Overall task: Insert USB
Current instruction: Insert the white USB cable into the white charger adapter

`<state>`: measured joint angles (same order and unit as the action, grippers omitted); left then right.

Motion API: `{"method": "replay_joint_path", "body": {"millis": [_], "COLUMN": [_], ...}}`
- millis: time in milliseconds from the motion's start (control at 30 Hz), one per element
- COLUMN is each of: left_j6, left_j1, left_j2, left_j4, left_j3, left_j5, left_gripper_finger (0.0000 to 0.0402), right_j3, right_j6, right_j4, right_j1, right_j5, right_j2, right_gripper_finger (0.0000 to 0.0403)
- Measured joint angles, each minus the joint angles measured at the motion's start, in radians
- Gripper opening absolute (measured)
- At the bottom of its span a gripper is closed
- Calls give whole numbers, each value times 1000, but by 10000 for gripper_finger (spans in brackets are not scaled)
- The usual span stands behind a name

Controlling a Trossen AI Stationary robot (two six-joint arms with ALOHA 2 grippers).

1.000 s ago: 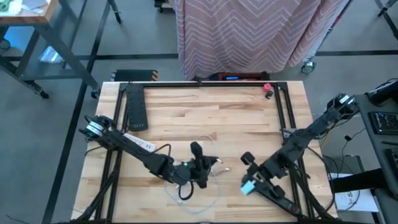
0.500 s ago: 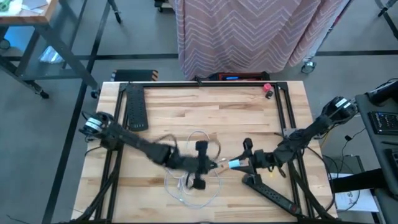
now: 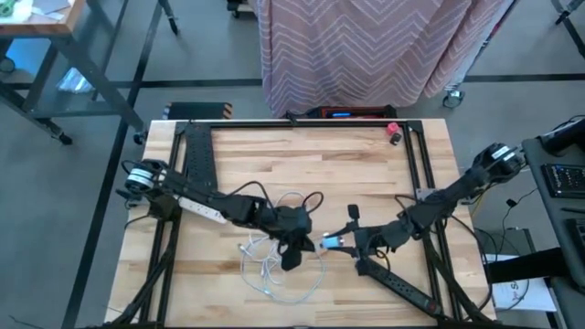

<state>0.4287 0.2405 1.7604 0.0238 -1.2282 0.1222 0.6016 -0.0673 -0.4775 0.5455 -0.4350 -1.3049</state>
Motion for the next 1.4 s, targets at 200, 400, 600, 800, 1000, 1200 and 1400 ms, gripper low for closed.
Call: {"method": "replay_joint_path", "body": {"millis": [200, 400, 600, 800, 1000, 1200, 1400], "left_j6": [-48, -70, -93, -102, -76, -73, -78], "left_j1": [5, 4, 5, 5, 5, 5, 4], "left_j2": [-2, -3, -1, 2, 2, 7, 10], "left_j4": [-59, -62, -101, -96, -99, -91, -74], "left_j3": [14, 14, 14, 16, 16, 16, 16], "left_j5": [45, 48, 49, 55, 49, 21, 14], "left_gripper_finger": [0, 0, 0, 0, 0, 0, 0], "right_j3": [-2, -2, -2, -1, -1, -1, -1], "right_j6": [-3, 41, 30, 42, 27, 31, 42], "right_j4": [1, 8, 4, -13, -24, -24, 1], "right_j1": [1, -5, -24, -44, -49, -66, -76], "right_j5": [35, 75, 105, 154, 150, 150, 151], "right_j2": [1, -1, -4, -19, -18, -30, -38], "right_gripper_finger": [103, 103, 103, 103, 103, 103, 103]}}
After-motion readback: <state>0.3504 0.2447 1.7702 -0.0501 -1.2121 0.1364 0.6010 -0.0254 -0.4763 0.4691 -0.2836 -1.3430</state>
